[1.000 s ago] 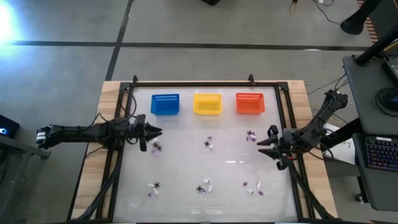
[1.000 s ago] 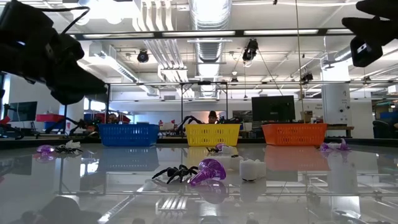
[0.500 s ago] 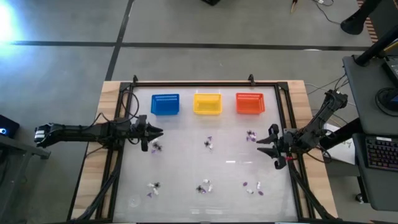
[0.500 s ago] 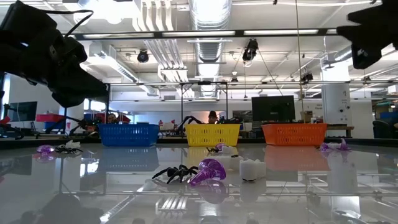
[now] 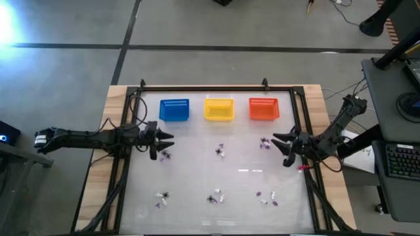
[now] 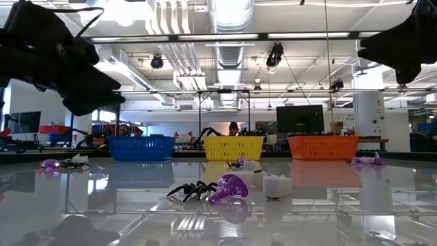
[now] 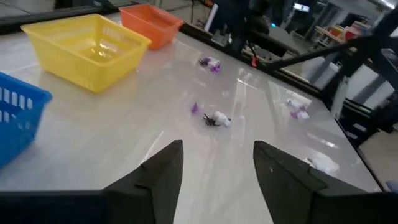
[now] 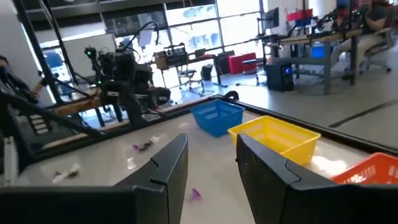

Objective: Sort Halloween decoration
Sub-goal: Put the purple witch hat toy into the orange basket

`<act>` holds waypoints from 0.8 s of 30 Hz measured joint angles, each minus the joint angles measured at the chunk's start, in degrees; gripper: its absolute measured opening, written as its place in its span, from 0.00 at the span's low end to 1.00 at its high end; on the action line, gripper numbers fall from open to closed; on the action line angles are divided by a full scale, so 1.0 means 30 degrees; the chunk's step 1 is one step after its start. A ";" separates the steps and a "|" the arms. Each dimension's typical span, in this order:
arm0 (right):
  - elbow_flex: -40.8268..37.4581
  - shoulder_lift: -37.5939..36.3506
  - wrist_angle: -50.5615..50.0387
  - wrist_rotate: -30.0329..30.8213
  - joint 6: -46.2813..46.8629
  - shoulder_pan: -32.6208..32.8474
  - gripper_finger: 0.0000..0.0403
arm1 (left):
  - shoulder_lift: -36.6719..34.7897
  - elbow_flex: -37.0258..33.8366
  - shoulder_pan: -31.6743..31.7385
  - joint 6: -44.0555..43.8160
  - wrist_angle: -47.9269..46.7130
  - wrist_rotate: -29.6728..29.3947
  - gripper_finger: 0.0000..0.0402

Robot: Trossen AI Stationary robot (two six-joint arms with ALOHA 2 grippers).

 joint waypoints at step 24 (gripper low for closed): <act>0.0699 0.1232 -0.5104 0.3297 0.6455 -0.0771 0.32 | 0.1343 0.1029 0.0007 0.1685 0.1317 -0.1605 0.39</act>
